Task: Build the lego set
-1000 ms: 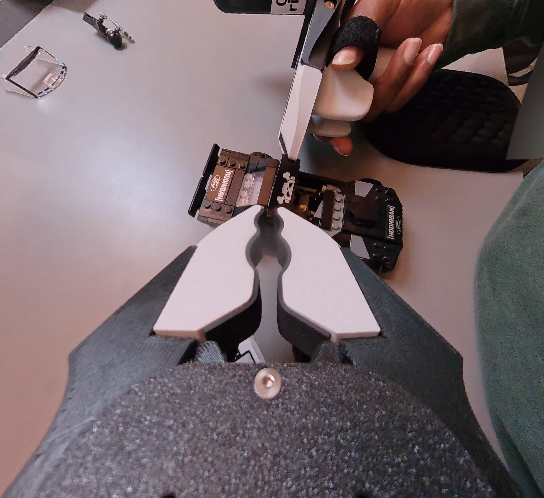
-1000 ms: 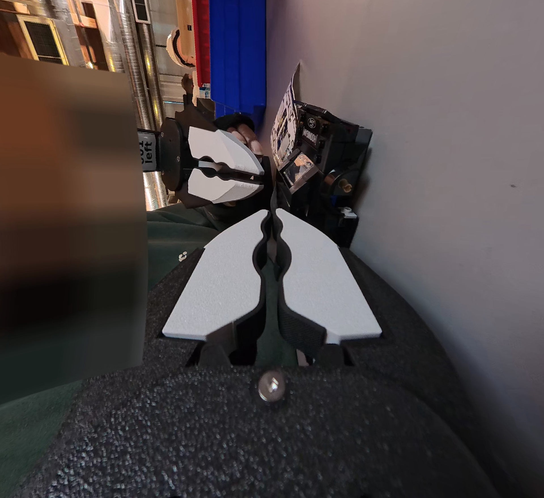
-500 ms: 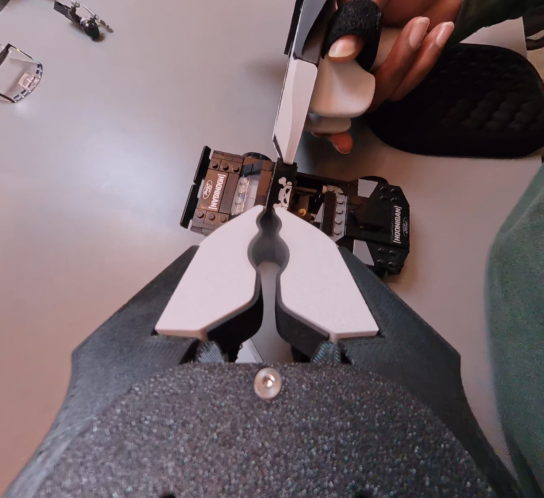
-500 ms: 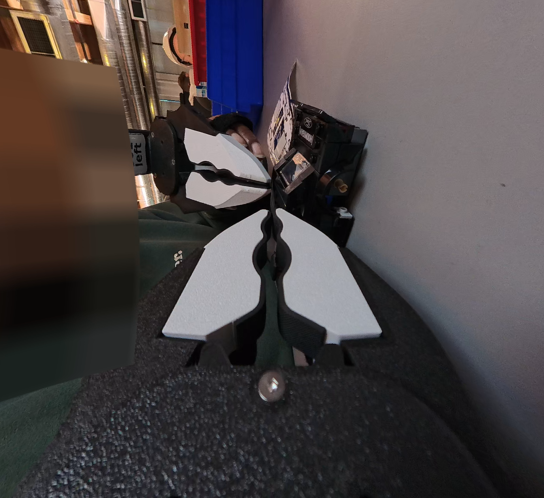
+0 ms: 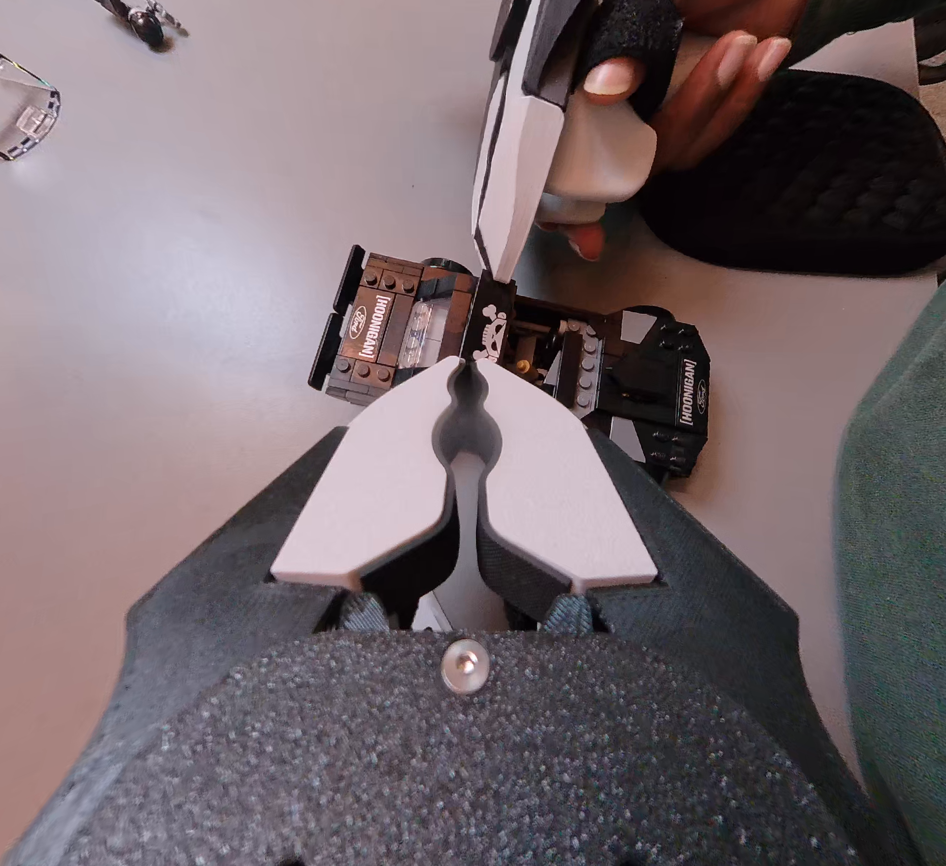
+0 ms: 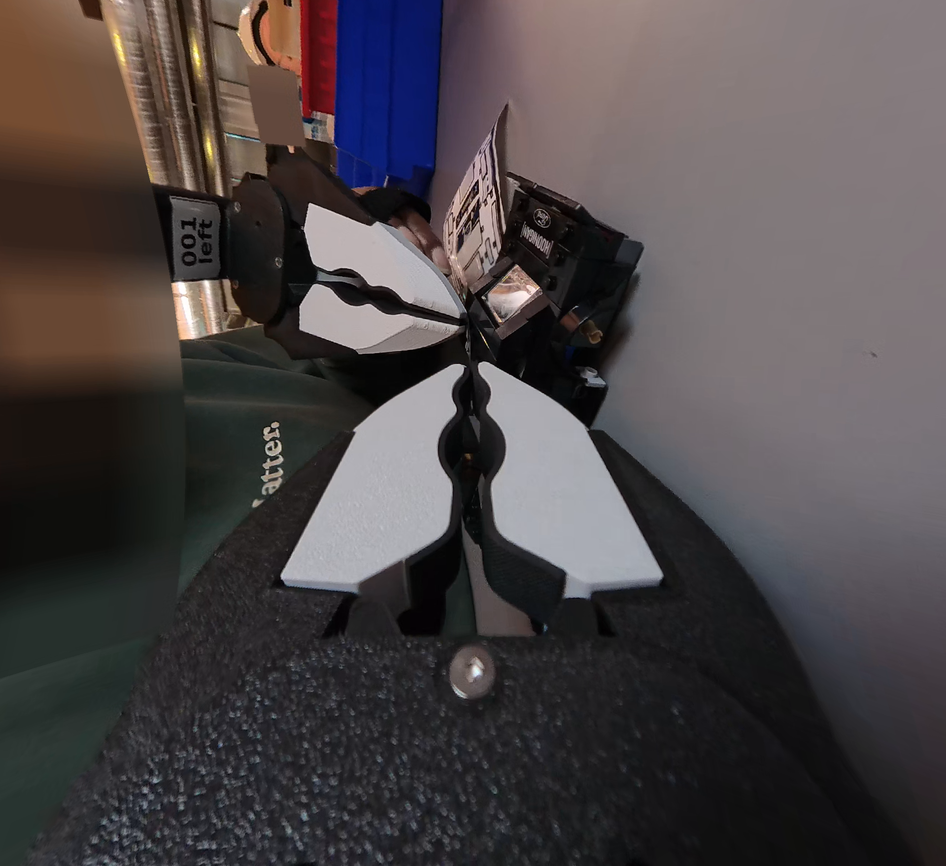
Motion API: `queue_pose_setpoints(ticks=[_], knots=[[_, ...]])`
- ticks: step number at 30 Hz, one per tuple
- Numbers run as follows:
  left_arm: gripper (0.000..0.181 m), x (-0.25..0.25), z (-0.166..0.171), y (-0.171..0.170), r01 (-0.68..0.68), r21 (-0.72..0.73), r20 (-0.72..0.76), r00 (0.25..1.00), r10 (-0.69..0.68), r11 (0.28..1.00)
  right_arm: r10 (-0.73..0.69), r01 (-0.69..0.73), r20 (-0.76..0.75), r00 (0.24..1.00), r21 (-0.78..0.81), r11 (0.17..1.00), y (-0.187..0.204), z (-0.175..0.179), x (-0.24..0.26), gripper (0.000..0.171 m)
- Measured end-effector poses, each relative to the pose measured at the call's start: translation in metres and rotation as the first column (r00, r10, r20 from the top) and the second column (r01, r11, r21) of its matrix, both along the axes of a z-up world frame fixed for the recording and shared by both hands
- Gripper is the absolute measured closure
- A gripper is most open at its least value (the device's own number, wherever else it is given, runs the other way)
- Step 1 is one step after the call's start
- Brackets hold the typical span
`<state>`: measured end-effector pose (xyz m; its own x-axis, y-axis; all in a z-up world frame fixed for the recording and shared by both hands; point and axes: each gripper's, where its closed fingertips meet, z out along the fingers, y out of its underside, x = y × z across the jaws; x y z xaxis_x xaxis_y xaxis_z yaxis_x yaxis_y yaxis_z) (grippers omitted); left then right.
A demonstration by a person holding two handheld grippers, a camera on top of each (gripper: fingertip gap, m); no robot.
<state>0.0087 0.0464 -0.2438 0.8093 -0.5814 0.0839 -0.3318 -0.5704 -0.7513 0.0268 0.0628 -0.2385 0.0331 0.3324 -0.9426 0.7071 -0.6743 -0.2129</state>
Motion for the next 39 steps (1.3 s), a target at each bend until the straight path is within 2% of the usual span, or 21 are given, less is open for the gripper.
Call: queue_pose_setpoints(ticks=[11, 18, 19, 20, 22, 25, 28, 33, 39], knots=[[0.18, 0.001, -0.001, 0.0, 0.012, -0.022, -0.013, 1.0, -0.013, 1.0, 0.082, -0.056, -0.069, 0.994, 0.312, 0.948, 0.0, -0.001, 0.003, 0.171], [0.179, 0.003, -0.001, 0.0, 0.028, -0.03, -0.016, 0.999, -0.029, 0.999, 0.093, -0.033, -0.094, 0.991, 0.505, 0.862, 0.006, -0.004, 0.005, 0.168], [0.179, 0.003, -0.001, -0.001, 0.032, -0.034, -0.016, 0.999, -0.032, 0.999, 0.084, -0.027, -0.076, 0.994, 0.558, 0.829, 0.012, -0.009, 0.007, 0.158], [0.179, 0.003, -0.001, -0.001, 0.034, -0.038, -0.016, 0.999, -0.035, 0.999, 0.088, -0.03, -0.07, 0.994, 0.593, 0.805, 0.015, -0.012, 0.01, 0.157], [0.18, 0.003, -0.001, -0.001, 0.039, -0.035, -0.009, 0.999, -0.04, 0.999, 0.094, -0.016, -0.109, 0.99, 0.563, 0.827, 0.01, -0.004, 0.011, 0.156], [0.18, 0.004, -0.001, 0.0, 0.038, -0.041, 0.009, 0.999, -0.038, 0.998, 0.079, 0.071, -0.207, 0.975, 0.631, 0.773, 0.021, 0.009, 0.008, 0.158], [0.18, 0.004, -0.001, 0.0, 0.038, -0.037, 0.014, 0.999, -0.038, 0.999, 0.136, 0.086, -0.263, 0.955, 0.686, 0.722, 0.019, 0.02, 0.005, 0.166], [0.181, 0.005, -0.001, 0.001, 0.033, -0.012, 0.019, 0.999, -0.032, 0.999, 0.236, -0.025, -0.184, 0.954, 0.736, 0.676, -0.005, 0.007, -0.014, 0.171], [0.18, 0.004, 0.0, 0.001, 0.02, 0.009, 0.026, 0.999, -0.02, 1.0, 0.263, -0.074, -0.143, 0.954, 0.737, 0.672, -0.015, -0.003, -0.018, 0.171]])
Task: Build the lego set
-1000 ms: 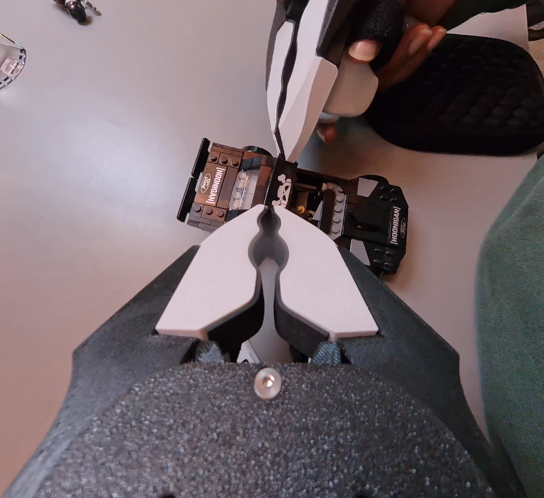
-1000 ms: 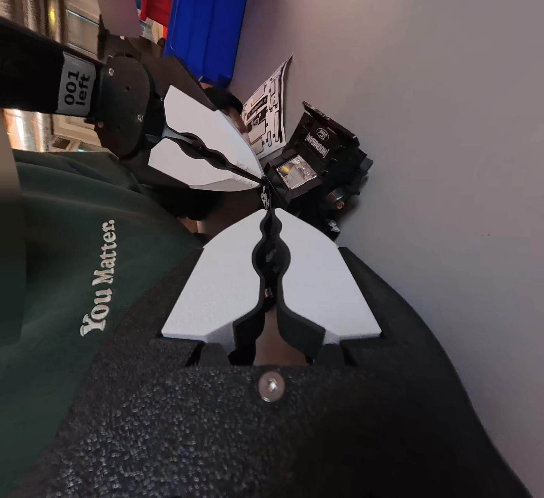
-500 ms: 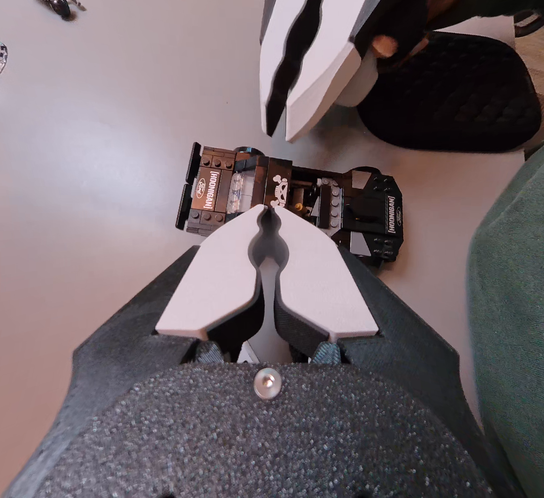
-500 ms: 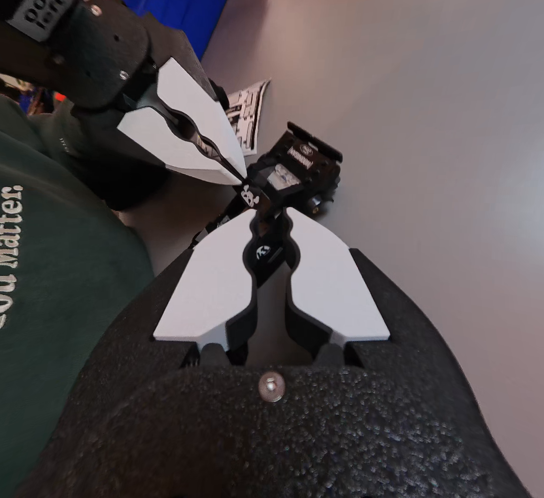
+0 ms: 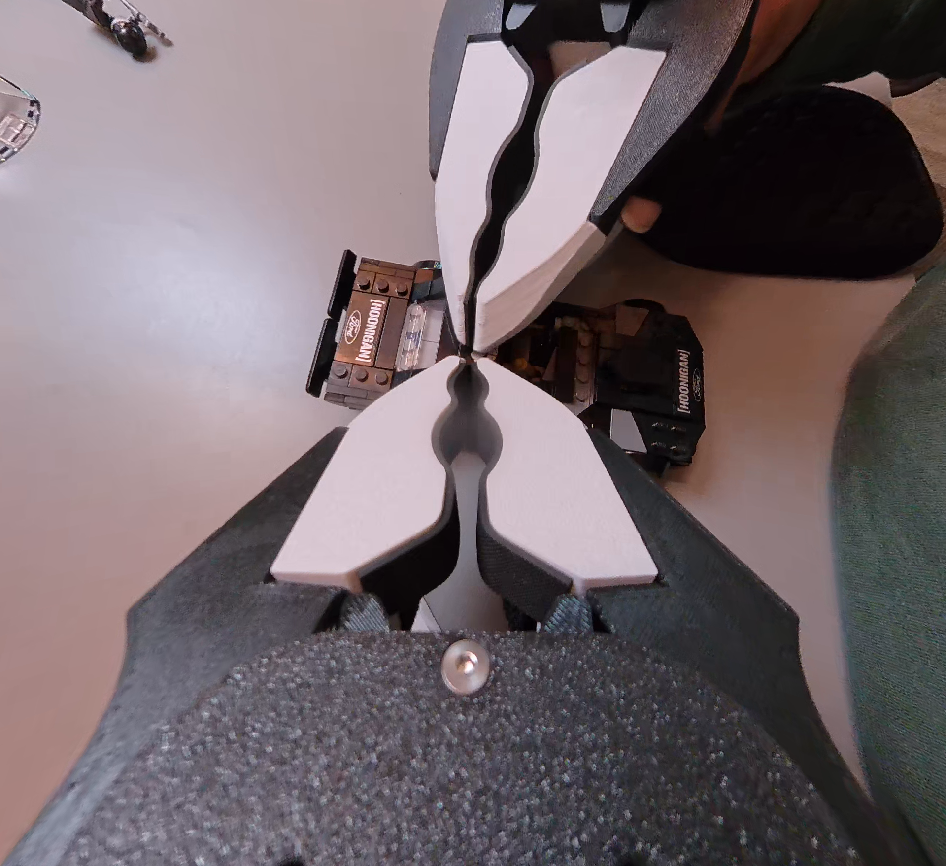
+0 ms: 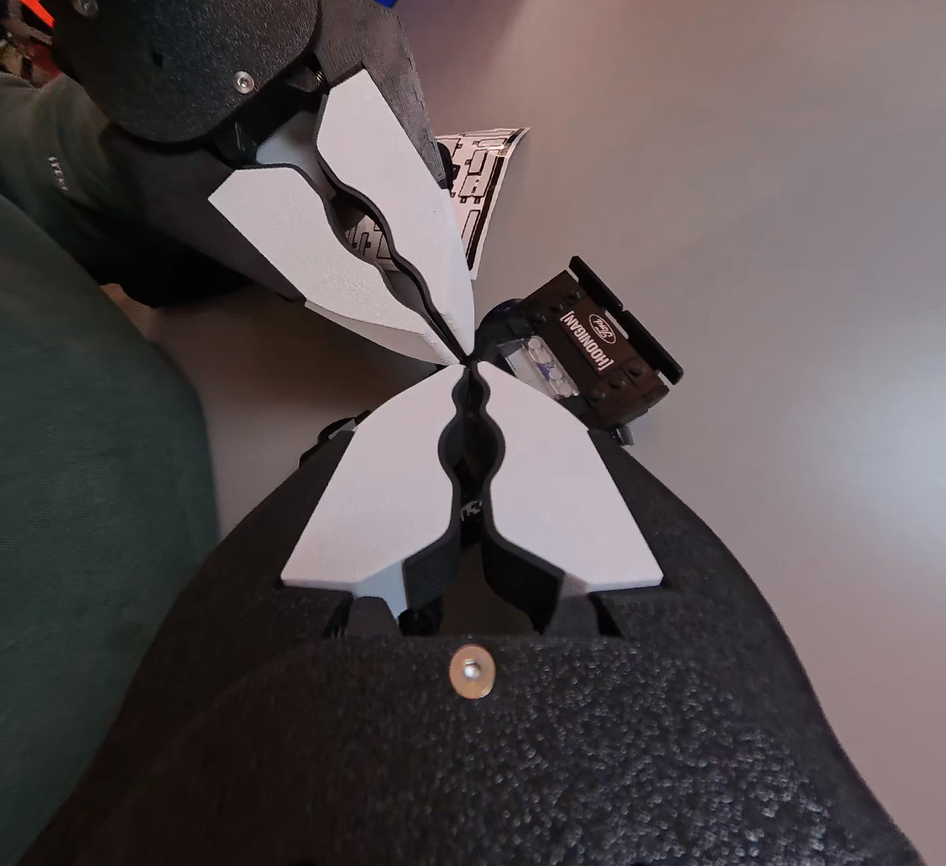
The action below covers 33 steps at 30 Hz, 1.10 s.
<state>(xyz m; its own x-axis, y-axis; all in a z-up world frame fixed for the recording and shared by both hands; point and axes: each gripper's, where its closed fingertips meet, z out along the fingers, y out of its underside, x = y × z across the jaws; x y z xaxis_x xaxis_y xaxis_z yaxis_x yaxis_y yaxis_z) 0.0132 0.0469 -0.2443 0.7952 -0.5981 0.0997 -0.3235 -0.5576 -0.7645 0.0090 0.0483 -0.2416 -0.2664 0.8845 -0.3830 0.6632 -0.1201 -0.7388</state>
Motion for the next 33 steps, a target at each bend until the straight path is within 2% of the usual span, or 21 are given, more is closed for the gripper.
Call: queue_pose_setpoints(ticks=[7, 10, 13, 15, 18, 22, 30, 33], knots=[[0.18, -0.001, 0.0, -0.001, 0.003, -0.003, 0.024, 1.0, -0.003, 1.0, -0.042, 0.042, -0.004, 0.999, -0.045, 0.998, 0.016, 0.0, 0.019, 0.171], [0.18, -0.001, 0.0, -0.002, 0.001, -0.009, 0.033, 0.999, -0.001, 1.0, -0.061, 0.061, 0.041, 0.997, -0.005, 0.998, 0.026, -0.011, 0.029, 0.171], [0.181, -0.001, 0.001, -0.002, 0.0, -0.004, 0.033, 0.999, 0.0, 1.0, -0.067, 0.06, -0.058, 0.996, -0.119, 0.991, 0.022, 0.016, 0.027, 0.171], [0.181, -0.004, 0.005, -0.001, -0.018, 0.017, 0.058, 0.998, 0.017, 1.0, -0.082, 0.075, -0.087, 0.993, -0.074, 0.994, 0.029, 0.025, 0.023, 0.171], [0.18, -0.004, 0.02, 0.001, -0.051, 0.036, 0.157, 0.987, 0.045, 0.998, -0.054, 0.051, -0.076, 0.996, -0.046, 0.998, 0.024, 0.019, 0.015, 0.171], [0.181, -0.004, 0.01, 0.001, -0.067, -0.002, 0.121, 0.99, 0.067, 0.998, -0.015, 0.015, -0.019, 1.0, -0.025, 1.0, 0.014, 0.0, 0.011, 0.171], [0.181, -0.003, 0.001, -0.002, -0.102, -0.017, 0.091, 0.99, 0.104, 0.995, -0.092, 0.097, 0.039, 0.995, -0.137, 0.986, 0.028, -0.005, 0.021, 0.171], [0.181, -0.006, 0.002, -0.002, -0.131, -0.02, 0.097, 0.986, 0.132, 0.991, -0.111, 0.106, -0.015, 0.994, -0.2, 0.974, 0.026, 0.011, 0.019, 0.171]])
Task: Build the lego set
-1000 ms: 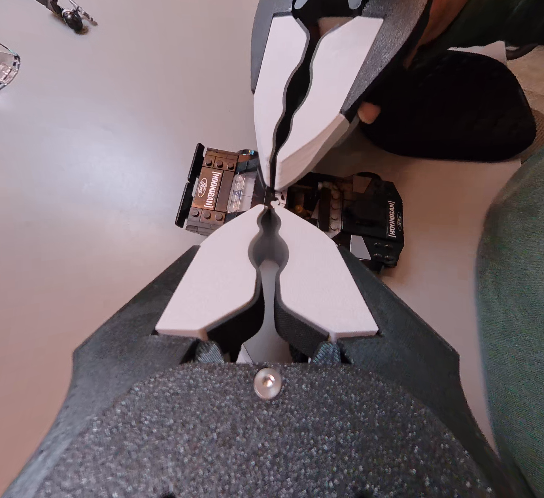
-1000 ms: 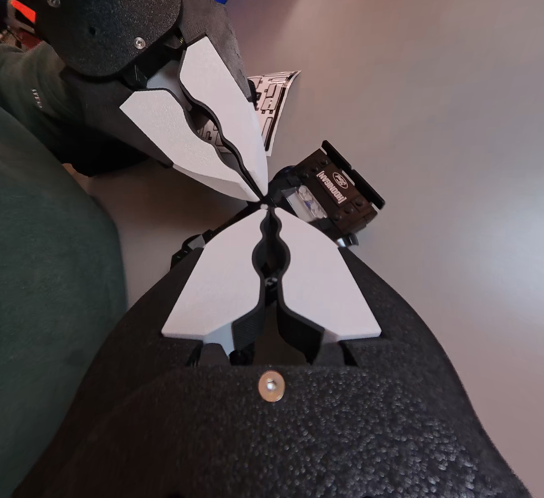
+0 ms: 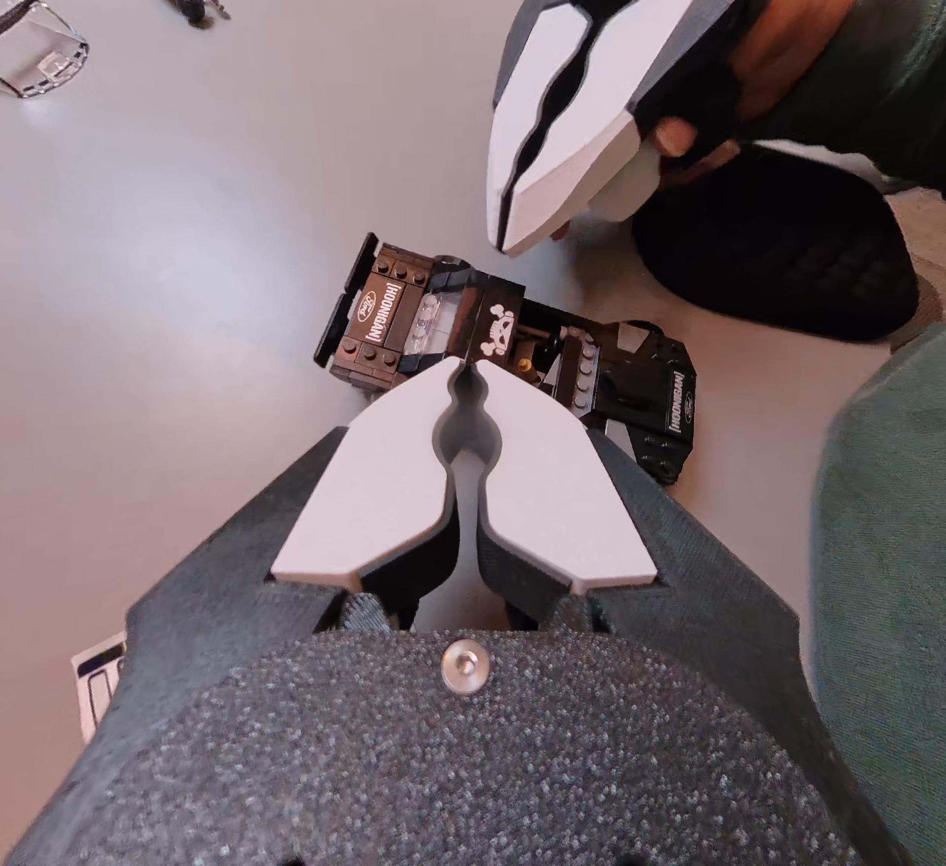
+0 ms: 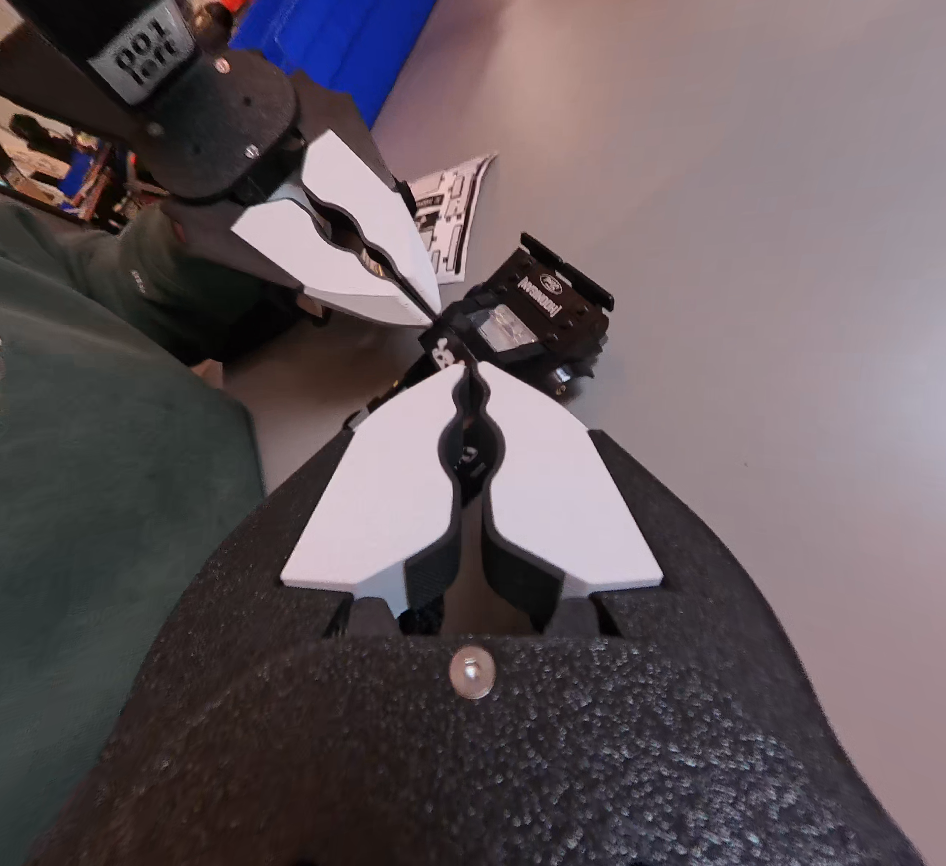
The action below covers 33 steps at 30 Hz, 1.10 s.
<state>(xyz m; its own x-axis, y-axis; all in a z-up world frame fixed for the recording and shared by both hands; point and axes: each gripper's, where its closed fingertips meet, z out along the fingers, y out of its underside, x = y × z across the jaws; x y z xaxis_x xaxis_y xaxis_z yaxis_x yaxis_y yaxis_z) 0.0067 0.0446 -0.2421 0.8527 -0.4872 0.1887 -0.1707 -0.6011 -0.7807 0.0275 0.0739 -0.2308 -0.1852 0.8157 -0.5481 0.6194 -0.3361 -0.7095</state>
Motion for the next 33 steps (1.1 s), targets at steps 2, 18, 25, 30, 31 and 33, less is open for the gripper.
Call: queue_pose_setpoints(ticks=[2, 18, 25, 30, 31, 33], knots=[[0.181, -0.001, 0.009, 0.003, -0.036, 0.019, 0.079, 0.996, 0.034, 0.999, -0.009, 0.009, -0.011, 1.0, 0.018, 1.0, 0.0, 0.004, -0.004, 0.171], [0.181, -0.001, 0.006, -0.01, -0.126, 0.02, 0.078, 0.989, 0.124, 0.992, -0.123, 0.123, -0.006, 0.992, 0.079, 0.989, 0.008, 0.005, 0.015, 0.171], [0.177, 0.01, 0.002, 0.005, -0.167, 0.044, 0.064, 0.984, 0.164, 0.985, -0.114, 0.118, -0.035, 0.993, 0.142, 0.983, -0.007, -0.001, 0.001, 0.171], [0.18, 0.005, -0.001, 0.001, -0.19, 0.063, 0.066, 0.98, 0.185, 0.98, -0.083, 0.088, -0.035, 0.996, 0.173, 0.981, -0.016, 0.0, -0.008, 0.171], [0.18, 0.005, -0.001, 0.001, -0.193, 0.074, 0.077, 0.979, 0.187, 0.979, -0.079, 0.082, -0.024, 0.997, 0.183, 0.98, -0.017, -0.003, -0.008, 0.171], [0.18, 0.004, 0.0, -0.001, -0.204, 0.078, 0.093, 0.976, 0.197, 0.976, -0.068, 0.066, 0.002, 0.998, 0.206, 0.976, -0.02, -0.01, -0.008, 0.171]])
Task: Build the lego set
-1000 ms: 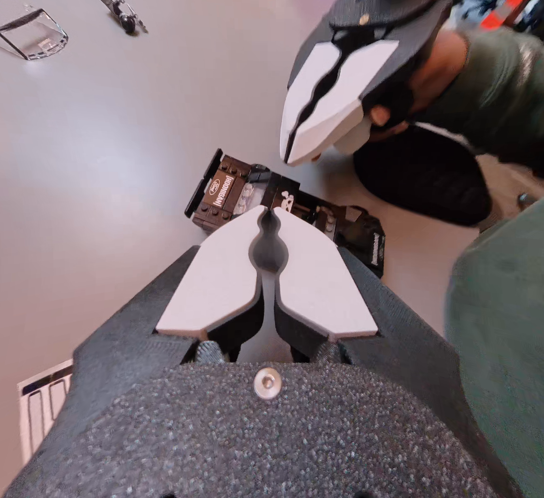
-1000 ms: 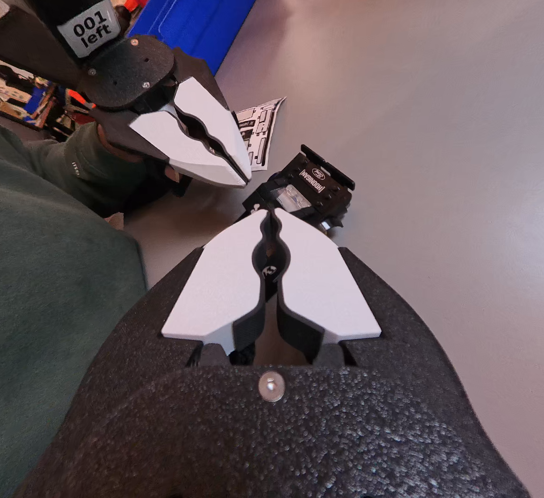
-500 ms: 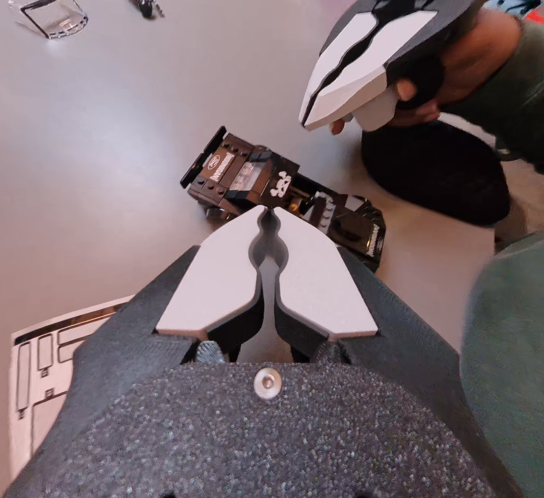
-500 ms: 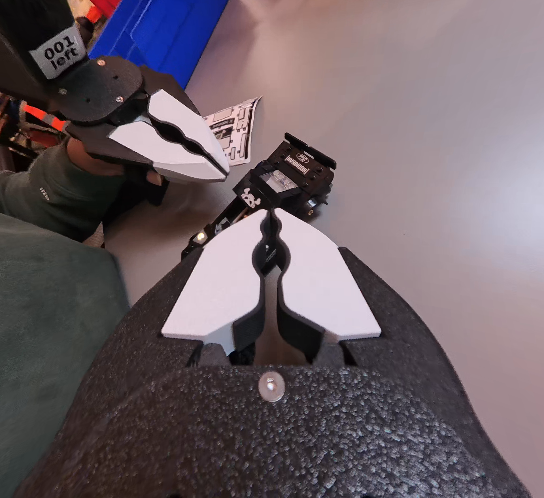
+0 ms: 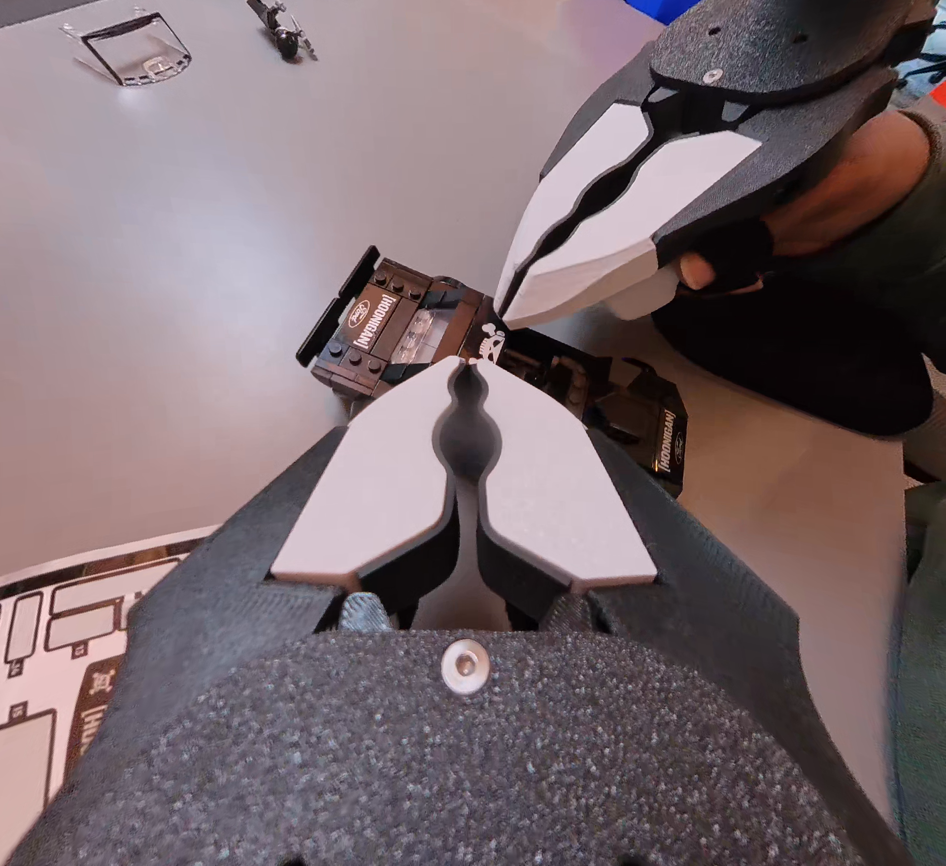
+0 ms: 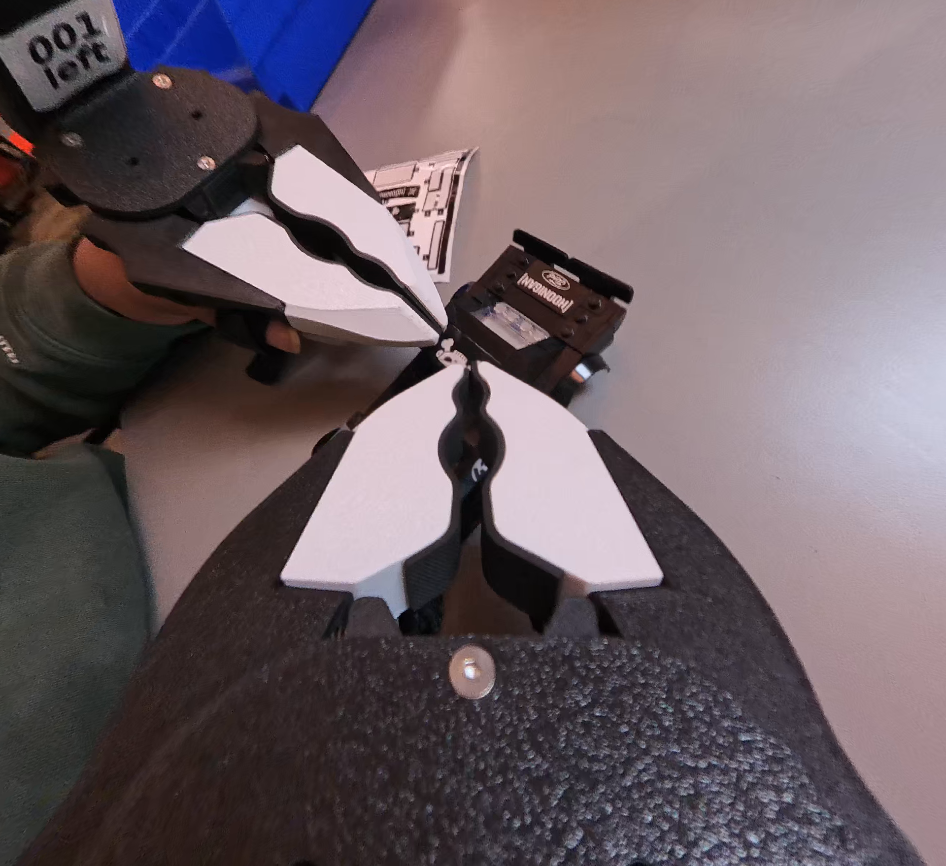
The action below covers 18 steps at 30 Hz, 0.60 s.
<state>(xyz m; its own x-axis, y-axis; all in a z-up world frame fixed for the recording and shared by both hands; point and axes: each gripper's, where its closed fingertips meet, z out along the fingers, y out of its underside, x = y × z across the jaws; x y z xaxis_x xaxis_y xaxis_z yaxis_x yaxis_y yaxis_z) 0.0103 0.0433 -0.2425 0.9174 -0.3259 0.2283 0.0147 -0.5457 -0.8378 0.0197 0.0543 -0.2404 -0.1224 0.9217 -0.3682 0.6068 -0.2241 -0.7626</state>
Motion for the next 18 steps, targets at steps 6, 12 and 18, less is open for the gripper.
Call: queue_pose_setpoints(ticks=[6, 12, 18], knots=[[0.18, -0.005, 0.0, -0.004, -0.011, 0.009, -0.045, 0.999, 0.012, 1.0, -0.012, 0.012, 0.011, 1.0, 0.025, 1.0, 0.001, -0.001, 0.002, 0.171], [0.178, -0.034, 0.006, -0.012, -0.123, 0.023, -0.085, 0.989, 0.125, 0.992, -0.069, 0.071, -0.036, 0.997, 0.047, 0.996, 0.016, 0.011, 0.008, 0.171], [0.168, -0.028, 0.002, -0.041, -0.119, -0.016, -0.021, 0.993, 0.119, 0.993, 0.065, -0.068, 0.031, 0.997, 0.103, 0.992, -0.003, 0.007, 0.056, 0.145]])
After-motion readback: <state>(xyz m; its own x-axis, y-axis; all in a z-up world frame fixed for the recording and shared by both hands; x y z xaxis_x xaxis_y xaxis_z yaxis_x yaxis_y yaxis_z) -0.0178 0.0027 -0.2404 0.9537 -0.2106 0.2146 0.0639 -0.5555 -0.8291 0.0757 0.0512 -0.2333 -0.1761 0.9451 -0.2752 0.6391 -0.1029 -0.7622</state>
